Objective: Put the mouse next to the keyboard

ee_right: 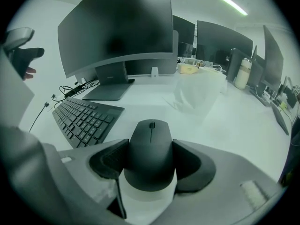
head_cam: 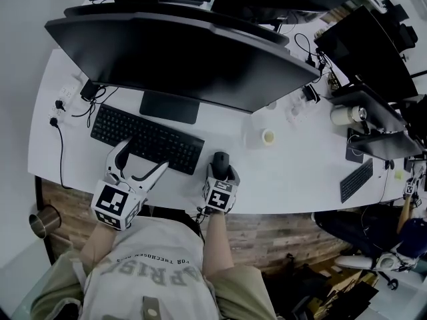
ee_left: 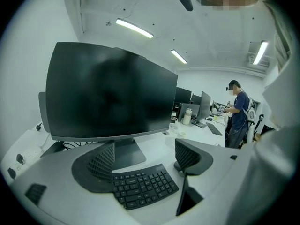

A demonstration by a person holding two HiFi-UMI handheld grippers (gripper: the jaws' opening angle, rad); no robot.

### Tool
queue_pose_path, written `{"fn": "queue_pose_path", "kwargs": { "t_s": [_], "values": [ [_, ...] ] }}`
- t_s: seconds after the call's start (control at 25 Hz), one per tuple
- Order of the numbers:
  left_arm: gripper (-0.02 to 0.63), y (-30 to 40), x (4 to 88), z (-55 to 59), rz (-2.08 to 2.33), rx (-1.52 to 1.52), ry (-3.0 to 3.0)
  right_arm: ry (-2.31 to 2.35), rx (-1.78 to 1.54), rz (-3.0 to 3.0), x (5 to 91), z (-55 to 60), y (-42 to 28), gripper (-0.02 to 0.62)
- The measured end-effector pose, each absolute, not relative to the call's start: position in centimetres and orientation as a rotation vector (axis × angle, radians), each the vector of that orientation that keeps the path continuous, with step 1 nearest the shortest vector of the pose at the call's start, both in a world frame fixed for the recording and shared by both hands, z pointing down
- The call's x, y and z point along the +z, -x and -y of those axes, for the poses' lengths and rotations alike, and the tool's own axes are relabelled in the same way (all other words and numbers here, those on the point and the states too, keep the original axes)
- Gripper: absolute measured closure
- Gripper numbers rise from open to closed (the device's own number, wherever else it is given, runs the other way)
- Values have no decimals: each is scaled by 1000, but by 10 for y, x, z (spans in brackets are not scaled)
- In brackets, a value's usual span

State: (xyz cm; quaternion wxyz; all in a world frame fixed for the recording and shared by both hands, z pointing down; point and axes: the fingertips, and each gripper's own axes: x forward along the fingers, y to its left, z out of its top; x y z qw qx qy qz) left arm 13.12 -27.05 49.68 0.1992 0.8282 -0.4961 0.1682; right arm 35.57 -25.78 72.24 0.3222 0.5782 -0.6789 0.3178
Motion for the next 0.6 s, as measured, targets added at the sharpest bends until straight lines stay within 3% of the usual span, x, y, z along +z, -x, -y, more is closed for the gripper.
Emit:
{"fn": "queue_pose_path", "kwargs": {
  "t_s": [0.6],
  "values": [
    [221,-126,499,273,1336,500,-2341,-1513,874,1771,730,256,-355,297]
  ]
}}
